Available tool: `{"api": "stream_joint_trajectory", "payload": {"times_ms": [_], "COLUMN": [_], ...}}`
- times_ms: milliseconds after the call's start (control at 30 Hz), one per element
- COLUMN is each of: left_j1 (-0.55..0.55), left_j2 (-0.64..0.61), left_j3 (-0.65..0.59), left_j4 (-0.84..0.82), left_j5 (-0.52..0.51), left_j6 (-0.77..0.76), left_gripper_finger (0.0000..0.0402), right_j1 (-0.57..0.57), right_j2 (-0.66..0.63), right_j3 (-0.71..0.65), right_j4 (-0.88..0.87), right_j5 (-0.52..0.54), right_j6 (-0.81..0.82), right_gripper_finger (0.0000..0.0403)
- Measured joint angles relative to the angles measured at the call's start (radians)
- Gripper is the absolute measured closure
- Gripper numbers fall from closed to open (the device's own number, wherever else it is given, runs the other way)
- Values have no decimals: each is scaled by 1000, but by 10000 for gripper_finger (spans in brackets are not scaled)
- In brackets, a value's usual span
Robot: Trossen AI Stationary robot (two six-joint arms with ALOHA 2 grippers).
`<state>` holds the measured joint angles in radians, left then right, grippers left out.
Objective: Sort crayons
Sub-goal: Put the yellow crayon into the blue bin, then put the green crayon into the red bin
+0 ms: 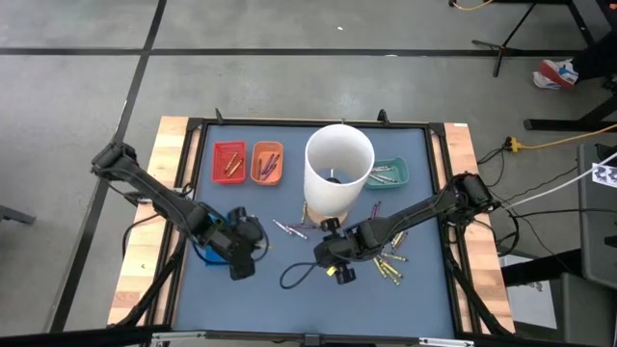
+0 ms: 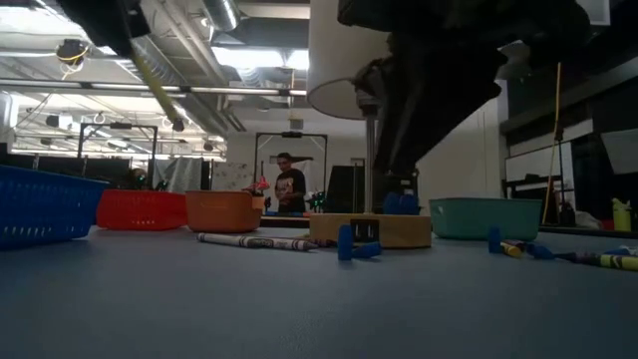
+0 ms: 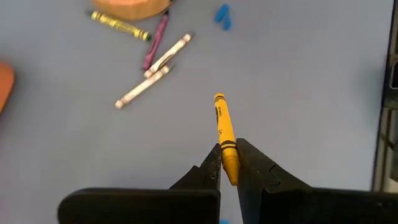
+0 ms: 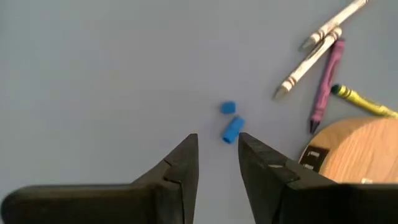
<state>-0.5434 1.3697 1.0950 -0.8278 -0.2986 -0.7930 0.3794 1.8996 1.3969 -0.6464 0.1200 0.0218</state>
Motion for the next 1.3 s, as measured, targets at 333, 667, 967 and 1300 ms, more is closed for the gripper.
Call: {"api": "stream_joint_trajectory", "payload": {"times_ms": [333, 667, 967, 1300], "left_j1": [-1, -9, -16, -16], "left_j2": [-69, -67, -67, -67], "left_j3": [0, 0, 0, 0], "left_j4": [-329, -527, -523, -518], "left_j5": [144, 208, 178, 72], "left_j6": [-258, -488, -566, -566], "left_gripper_finger": [392, 392, 366, 317], "right_j1": [0, 56, 101, 160], "right_j2": [0, -1, -1, -2], "right_j3": [0, -26, -157, -217], "right_j4": [-132, -328, -408, -510], "right_j5": [-1, 10, 9, 86], "right_j6": [75, 86, 221, 298], "right_gripper_finger": [292, 292, 292, 292]}}
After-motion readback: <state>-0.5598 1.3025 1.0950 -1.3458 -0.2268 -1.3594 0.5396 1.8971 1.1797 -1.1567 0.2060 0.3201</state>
